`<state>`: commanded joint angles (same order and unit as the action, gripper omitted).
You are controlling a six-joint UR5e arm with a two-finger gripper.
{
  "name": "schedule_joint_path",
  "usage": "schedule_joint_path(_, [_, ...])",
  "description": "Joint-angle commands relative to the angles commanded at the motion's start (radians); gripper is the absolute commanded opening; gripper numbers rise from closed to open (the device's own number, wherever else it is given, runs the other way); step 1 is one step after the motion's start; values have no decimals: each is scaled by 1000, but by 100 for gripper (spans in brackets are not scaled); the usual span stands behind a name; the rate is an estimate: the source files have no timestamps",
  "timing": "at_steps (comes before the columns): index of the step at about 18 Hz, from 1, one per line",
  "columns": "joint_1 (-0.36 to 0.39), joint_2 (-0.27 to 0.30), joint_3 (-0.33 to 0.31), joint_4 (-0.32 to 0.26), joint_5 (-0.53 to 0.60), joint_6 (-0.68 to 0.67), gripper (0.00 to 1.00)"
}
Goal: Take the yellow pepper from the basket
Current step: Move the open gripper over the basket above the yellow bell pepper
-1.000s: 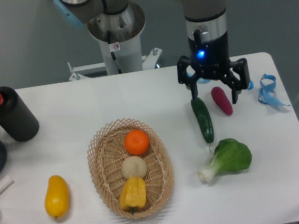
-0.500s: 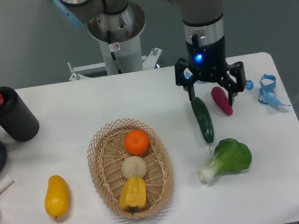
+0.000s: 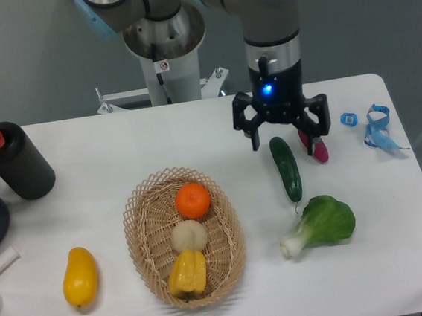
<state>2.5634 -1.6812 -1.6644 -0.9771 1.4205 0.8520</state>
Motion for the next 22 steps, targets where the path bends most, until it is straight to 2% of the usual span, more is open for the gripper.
schedule_joint_path(5, [-63, -38, -2, 3, -5, -161, 100])
schedule_joint_path(8, [-110, -72, 2, 8, -5, -305, 100])
schedule_joint_path(11, [-169, -139, 3, 69, -11, -370, 100])
schedule_joint_path(14, [-207, -179, 0, 112, -21, -383, 100])
schedule_joint_path(22, [-230, -308, 20, 133, -140, -379, 100])
